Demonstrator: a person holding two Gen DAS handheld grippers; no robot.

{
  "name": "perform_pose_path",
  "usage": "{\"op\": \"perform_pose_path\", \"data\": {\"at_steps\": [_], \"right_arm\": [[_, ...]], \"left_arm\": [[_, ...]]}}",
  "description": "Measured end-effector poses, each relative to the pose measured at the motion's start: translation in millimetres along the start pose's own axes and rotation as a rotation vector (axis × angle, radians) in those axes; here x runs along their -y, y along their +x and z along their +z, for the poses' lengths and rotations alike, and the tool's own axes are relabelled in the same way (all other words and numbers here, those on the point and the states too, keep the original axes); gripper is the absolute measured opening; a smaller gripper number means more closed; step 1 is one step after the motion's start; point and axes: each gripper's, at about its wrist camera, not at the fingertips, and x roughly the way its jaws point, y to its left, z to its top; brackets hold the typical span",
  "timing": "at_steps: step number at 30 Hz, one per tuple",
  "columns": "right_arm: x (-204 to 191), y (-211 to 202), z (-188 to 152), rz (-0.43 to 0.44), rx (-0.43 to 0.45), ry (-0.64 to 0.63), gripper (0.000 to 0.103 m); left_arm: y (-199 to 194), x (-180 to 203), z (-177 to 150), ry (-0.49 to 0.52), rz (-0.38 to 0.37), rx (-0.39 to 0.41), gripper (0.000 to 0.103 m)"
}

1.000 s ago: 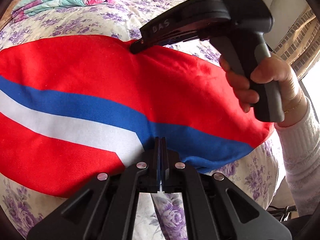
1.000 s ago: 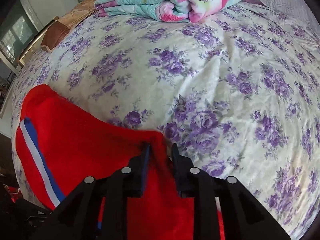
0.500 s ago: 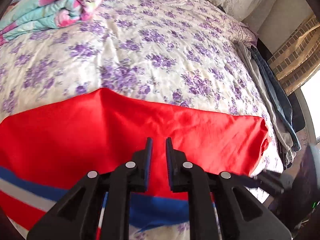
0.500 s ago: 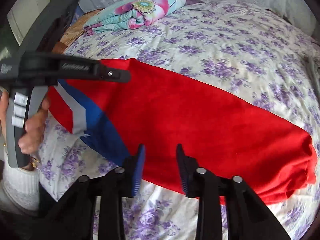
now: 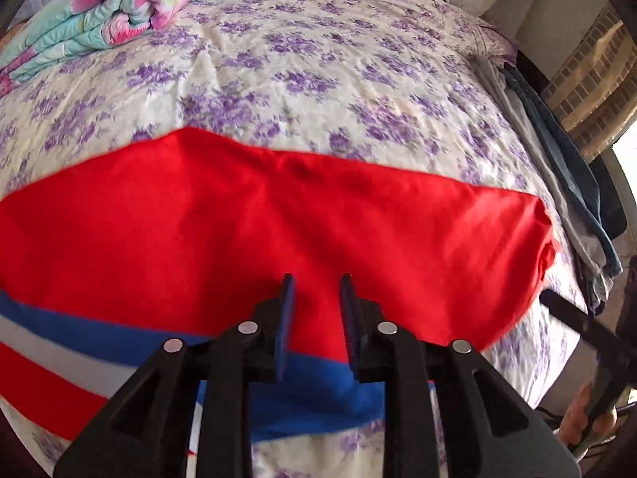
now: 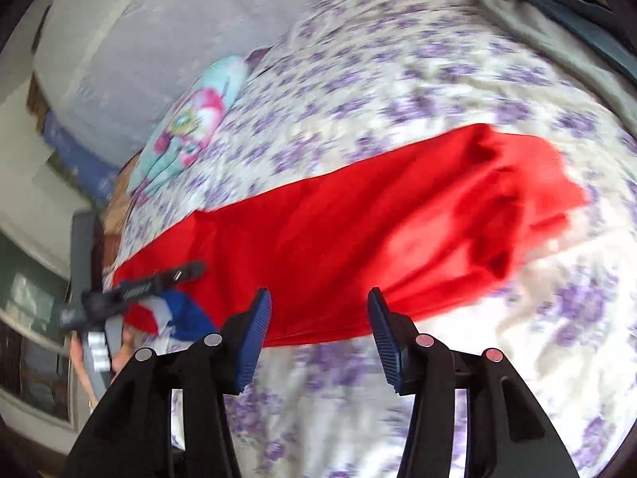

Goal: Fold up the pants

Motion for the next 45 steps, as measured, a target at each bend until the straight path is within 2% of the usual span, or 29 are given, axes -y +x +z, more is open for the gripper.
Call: {"op": "perform_pose_path", "data": {"at_steps": [3, 7, 9, 13, 18, 21, 23, 24, 25, 31, 34, 37, 40, 41, 43, 45], "right_arm": [[43.0, -19.5, 3.2, -0.04, 0.034, 0.107, 0.051], [74.0, -17.4, 4.0, 0.01, 0.019, 0.211, 0.056], [82.0, -8.8, 5.7, 0.051, -0.001, 0.246, 0.057], [89.3, 12.3, 10.9, 0.06, -0.032, 0.303, 0.057], [98.2, 23.8, 23.0, 0.089, 0.002, 0.384, 0.059], [104.0, 35.1, 32.7, 0.126, 0.006, 0.43, 0.064], [99.6, 35.9, 34.8, 0.109, 0.025, 0.416, 0.059], [97.6, 33.6, 33.8, 0.079, 0.045, 0.408, 0.039], [96.5, 31.6, 31.8, 0.043, 0.055, 0.396, 0.029], [120.2, 24.6, 14.6, 0.111, 0.044, 0.432, 0.024], [120.7, 26.3, 12.0, 0.114, 0.054, 0.391, 0.024], [116.5, 26.1, 12.2, 0.096, 0.062, 0.348, 0.024], [115.7, 26.1, 11.3, 0.098, 0.064, 0.326, 0.024], [116.1, 25.8, 10.9, 0.101, 0.063, 0.325, 0.024], [117.2, 24.6, 10.8, 0.107, 0.06, 0.325, 0.024], [116.9, 24.3, 9.9, 0.109, 0.06, 0.324, 0.024]], "left_arm": [[4.7, 3.2, -27.0, -0.002, -0.001, -0.007, 0.024], [0.3, 12.2, -44.0, 0.049, 0.062, 0.041, 0.024], [0.9, 13.5, -45.7, 0.065, 0.073, 0.049, 0.025], [0.5, 8.3, -46.0, 0.064, 0.046, 0.054, 0.025], [0.9, 3.4, -47.7, 0.06, 0.014, 0.06, 0.025], [2.1, 3.7, -47.2, 0.067, 0.017, 0.064, 0.025], [2.6, 4.3, -47.0, 0.075, 0.023, 0.069, 0.025], [2.4, 4.5, -47.4, 0.077, 0.025, 0.071, 0.025], [2.2, 5.0, -47.9, 0.079, 0.025, 0.073, 0.025], [-2.2, 7.9, -49.0, 0.076, 0.033, 0.07, 0.025], [-6.2, 21.8, -43.6, 0.081, -0.04, 0.044, 0.024], [-8.9, 48.1, -28.2, 0.09, -0.091, 0.032, 0.022], [-6.5, 80.0, -2.9, 0.08, -0.125, 0.053, 0.014], [-1.5, 90.1, 6.3, 0.066, -0.148, 0.049, 0.01], [17.0, 115.3, 21.2, 0.071, -0.197, 0.016, 0.008], [40.8, 142.9, 27.3, 0.114, -0.171, -0.018, 0.007]]}}
